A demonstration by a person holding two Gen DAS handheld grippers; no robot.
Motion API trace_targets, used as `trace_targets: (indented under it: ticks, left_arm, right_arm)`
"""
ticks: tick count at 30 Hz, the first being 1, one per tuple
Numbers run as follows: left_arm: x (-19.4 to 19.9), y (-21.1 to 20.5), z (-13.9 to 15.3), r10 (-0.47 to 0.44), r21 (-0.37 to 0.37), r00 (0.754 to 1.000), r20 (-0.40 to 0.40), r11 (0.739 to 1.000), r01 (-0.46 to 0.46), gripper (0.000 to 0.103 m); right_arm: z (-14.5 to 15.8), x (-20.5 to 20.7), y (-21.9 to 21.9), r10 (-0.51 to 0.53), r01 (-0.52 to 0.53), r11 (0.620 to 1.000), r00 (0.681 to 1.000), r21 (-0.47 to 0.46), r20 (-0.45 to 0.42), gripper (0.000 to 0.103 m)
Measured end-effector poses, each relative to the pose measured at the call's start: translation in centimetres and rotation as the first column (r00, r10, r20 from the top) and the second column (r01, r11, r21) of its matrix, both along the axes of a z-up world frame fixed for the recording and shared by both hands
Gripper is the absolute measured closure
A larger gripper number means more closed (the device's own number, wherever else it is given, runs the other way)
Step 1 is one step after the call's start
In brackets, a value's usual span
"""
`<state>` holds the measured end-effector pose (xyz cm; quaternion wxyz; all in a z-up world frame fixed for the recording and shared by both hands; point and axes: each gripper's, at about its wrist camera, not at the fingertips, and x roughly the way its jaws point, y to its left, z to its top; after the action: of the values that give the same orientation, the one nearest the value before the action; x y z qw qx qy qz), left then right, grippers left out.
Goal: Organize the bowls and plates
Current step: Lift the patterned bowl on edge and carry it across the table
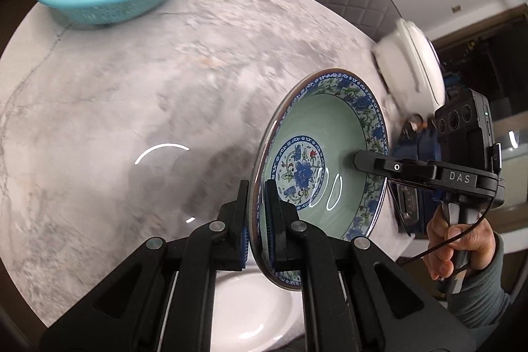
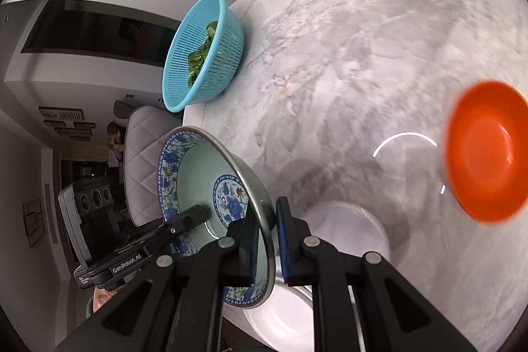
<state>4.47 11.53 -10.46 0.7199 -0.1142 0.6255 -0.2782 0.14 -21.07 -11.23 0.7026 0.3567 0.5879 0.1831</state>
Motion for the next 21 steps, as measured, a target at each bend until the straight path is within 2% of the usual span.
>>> trace_targets:
  ticks: [6,11,16,21]
  left_arm:
    - [-6.5,-4.8,0.1,-0.109,-0.036,0.994,-0.023,0.993,0.108,0.097]
    - [-12.1,-9.2,-1.1,-0.197,-0.034,0.979,-0.045,0.980,0.196,0.097]
    - [-16.2,-13.1,-2.7,-0.259,0.018,0.965,-0.046,0.965,0.260,0.097]
    - [-18.1,-16.4,-4.9,-0.272,0.065,0.961,-0.053,0.959,0.275,0.097]
  right_arm:
    - [0.8,-7.6,-3.9,-0.088,0.088,0.995,0.996,-0.035,-0.002,0.089]
    - [-0.4,-14.9,-7.6,-0.198,0.196,0.980,0.980,-0.037,-0.036,0.089]
    - [-2.7,-20.9,-10.6,-0.284,0.284,0.959,0.954,-0.018,-0.096,0.089]
    - [-4.8,-23.5,-13.0,-0.313,0.313,0.950,0.941,-0.022,-0.132,0.089]
